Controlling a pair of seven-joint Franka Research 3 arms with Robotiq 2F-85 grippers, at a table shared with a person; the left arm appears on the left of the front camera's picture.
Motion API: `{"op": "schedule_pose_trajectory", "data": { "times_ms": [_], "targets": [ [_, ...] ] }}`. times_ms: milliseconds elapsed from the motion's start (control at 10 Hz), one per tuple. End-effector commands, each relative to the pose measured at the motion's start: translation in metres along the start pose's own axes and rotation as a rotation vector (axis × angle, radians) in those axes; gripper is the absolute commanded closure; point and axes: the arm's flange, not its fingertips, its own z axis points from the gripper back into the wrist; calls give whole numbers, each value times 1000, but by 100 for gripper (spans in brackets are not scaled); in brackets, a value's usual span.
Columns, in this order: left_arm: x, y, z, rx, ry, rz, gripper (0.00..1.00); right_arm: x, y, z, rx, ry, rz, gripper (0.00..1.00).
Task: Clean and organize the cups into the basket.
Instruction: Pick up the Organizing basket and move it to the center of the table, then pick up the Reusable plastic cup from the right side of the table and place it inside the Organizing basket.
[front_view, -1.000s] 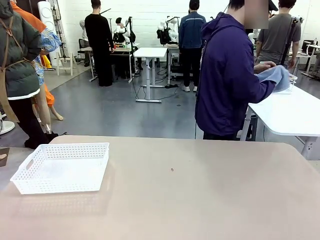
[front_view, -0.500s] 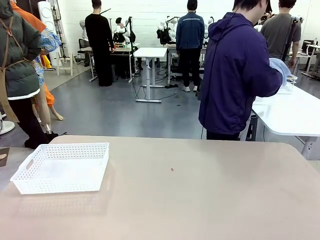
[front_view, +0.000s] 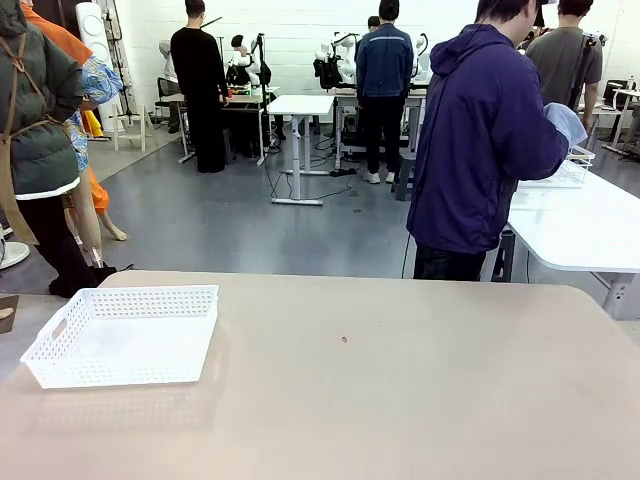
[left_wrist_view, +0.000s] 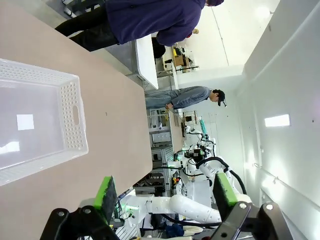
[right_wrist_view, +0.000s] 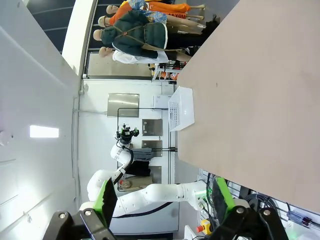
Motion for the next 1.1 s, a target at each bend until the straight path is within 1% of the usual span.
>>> {"op": "schedule_pose_trajectory", "data": {
  "times_ms": [0,1000],
  "targets": [
    [1,-2,1,-8,-4,-4,0,1,2,0,0,2,9,0],
    [1,-2,1,-8,-4,-4,0,1,2,0,0,2,9,0]
  ]
}}
